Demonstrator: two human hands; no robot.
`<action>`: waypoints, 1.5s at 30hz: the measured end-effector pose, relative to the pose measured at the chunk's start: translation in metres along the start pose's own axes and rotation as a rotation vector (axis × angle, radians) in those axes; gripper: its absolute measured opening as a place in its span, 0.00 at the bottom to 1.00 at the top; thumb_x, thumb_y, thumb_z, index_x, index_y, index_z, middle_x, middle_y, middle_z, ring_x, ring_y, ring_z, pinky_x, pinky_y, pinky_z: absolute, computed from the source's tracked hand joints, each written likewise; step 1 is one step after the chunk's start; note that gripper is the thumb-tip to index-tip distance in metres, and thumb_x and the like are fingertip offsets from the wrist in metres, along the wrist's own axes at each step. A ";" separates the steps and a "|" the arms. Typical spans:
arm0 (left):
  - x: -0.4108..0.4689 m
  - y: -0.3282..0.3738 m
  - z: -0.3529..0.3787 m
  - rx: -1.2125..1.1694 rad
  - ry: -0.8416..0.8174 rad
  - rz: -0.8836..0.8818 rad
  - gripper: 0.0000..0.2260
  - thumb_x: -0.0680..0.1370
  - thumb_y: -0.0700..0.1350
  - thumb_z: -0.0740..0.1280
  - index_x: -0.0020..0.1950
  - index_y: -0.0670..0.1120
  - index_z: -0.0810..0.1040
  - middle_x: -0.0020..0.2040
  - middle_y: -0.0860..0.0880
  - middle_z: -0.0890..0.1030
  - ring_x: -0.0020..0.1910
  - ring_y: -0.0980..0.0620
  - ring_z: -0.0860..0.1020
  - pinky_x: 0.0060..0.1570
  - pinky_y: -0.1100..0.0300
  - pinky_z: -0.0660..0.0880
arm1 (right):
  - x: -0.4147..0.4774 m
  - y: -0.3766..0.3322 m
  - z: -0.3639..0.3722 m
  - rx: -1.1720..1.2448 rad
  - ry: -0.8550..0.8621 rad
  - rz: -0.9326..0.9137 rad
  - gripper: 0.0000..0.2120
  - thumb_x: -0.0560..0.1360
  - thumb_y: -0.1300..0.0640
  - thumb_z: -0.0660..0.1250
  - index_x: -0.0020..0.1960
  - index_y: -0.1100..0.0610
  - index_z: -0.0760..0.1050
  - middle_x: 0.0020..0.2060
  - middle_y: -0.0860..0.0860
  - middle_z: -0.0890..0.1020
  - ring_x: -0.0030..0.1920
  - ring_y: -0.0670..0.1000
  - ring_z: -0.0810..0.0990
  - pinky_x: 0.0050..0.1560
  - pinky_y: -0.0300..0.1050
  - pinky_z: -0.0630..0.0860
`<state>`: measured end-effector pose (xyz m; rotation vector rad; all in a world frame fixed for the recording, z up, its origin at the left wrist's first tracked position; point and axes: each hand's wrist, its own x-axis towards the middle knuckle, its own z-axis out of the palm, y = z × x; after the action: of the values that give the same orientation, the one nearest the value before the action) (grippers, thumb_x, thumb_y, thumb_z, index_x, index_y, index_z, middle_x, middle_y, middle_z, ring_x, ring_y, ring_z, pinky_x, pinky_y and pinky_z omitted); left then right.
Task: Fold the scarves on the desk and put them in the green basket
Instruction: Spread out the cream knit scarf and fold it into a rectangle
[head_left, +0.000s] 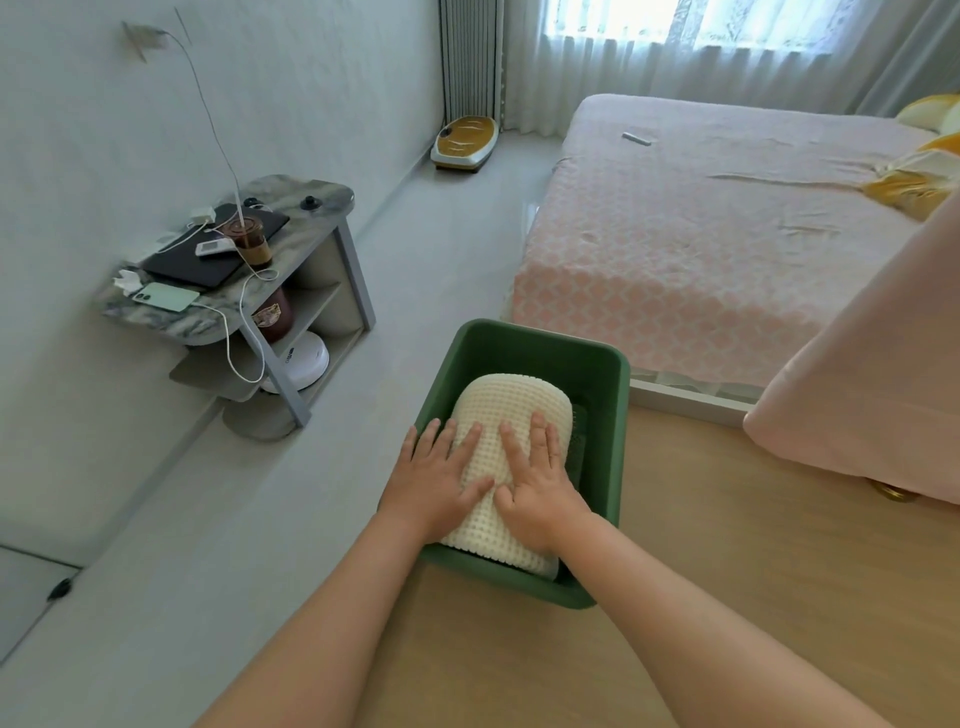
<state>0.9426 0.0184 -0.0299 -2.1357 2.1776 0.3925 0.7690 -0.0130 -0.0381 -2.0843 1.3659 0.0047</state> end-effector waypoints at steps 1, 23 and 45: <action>0.000 -0.001 0.002 0.015 0.006 -0.005 0.32 0.79 0.67 0.43 0.79 0.58 0.38 0.81 0.49 0.43 0.79 0.49 0.38 0.75 0.46 0.35 | 0.000 0.001 0.002 -0.002 -0.008 0.024 0.37 0.79 0.45 0.51 0.76 0.40 0.27 0.71 0.46 0.21 0.72 0.51 0.20 0.77 0.60 0.36; 0.033 0.031 -0.007 -0.622 0.009 -0.046 0.35 0.76 0.54 0.65 0.77 0.62 0.48 0.78 0.57 0.45 0.77 0.48 0.46 0.73 0.43 0.57 | 0.006 0.016 -0.046 -0.357 0.286 0.001 0.33 0.77 0.45 0.54 0.79 0.51 0.49 0.80 0.58 0.44 0.79 0.58 0.42 0.78 0.59 0.41; 0.023 0.035 -0.001 -0.445 -0.246 0.134 0.48 0.71 0.62 0.69 0.78 0.62 0.37 0.79 0.58 0.36 0.78 0.50 0.39 0.75 0.44 0.52 | -0.018 0.042 -0.026 -0.345 0.131 0.055 0.36 0.80 0.38 0.46 0.77 0.44 0.27 0.75 0.52 0.26 0.75 0.55 0.25 0.77 0.58 0.37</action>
<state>0.9071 -0.0037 -0.0294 -1.9877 2.2525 1.1806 0.7176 -0.0225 -0.0331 -2.3627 1.5939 0.1382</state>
